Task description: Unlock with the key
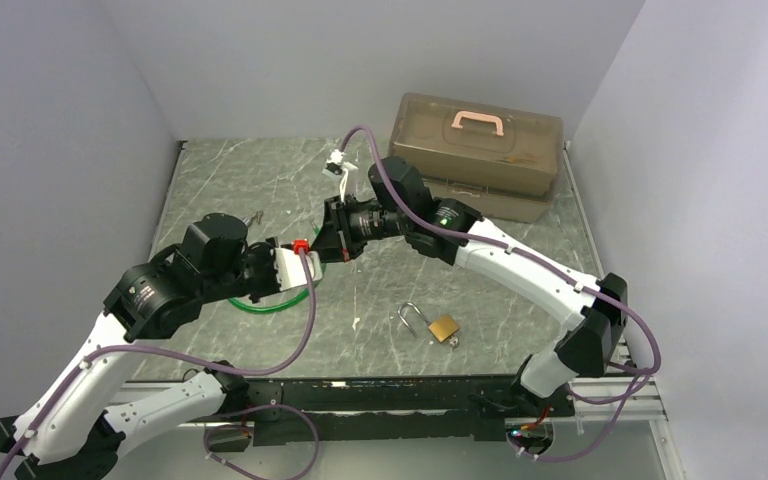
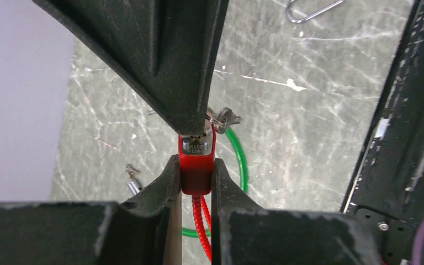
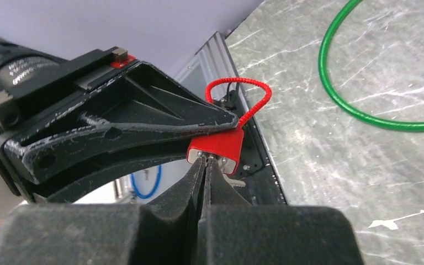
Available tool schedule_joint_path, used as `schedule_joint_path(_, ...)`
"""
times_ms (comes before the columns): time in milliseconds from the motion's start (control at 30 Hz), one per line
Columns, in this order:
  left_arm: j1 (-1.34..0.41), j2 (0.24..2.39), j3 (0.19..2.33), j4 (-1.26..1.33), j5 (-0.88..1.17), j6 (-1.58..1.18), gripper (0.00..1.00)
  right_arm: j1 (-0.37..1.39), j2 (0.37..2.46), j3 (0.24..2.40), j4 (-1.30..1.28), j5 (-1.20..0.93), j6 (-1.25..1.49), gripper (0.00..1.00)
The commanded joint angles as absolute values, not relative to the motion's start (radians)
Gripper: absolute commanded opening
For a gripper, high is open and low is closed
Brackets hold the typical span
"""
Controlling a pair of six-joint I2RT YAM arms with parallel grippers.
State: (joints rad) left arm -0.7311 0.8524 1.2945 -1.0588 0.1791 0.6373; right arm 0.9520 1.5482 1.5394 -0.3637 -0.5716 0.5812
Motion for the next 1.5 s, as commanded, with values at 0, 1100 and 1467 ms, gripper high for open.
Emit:
schedule_joint_path(0,-0.757,0.829,1.291,-0.800,0.107,0.695,0.00,0.954,1.600,1.544,-0.365,-0.637,0.742,0.00)
schedule_joint_path(1100,-0.590,0.892,1.380,-0.983,0.896,0.348,0.00,0.932,1.165,1.276,-0.161,-0.817,-0.035,1.00)
schedule_joint_path(1467,-0.576,0.909,1.375,-0.977,0.930,0.323,0.00,0.999,1.223,1.310,-0.161,-0.817,-0.070,0.84)
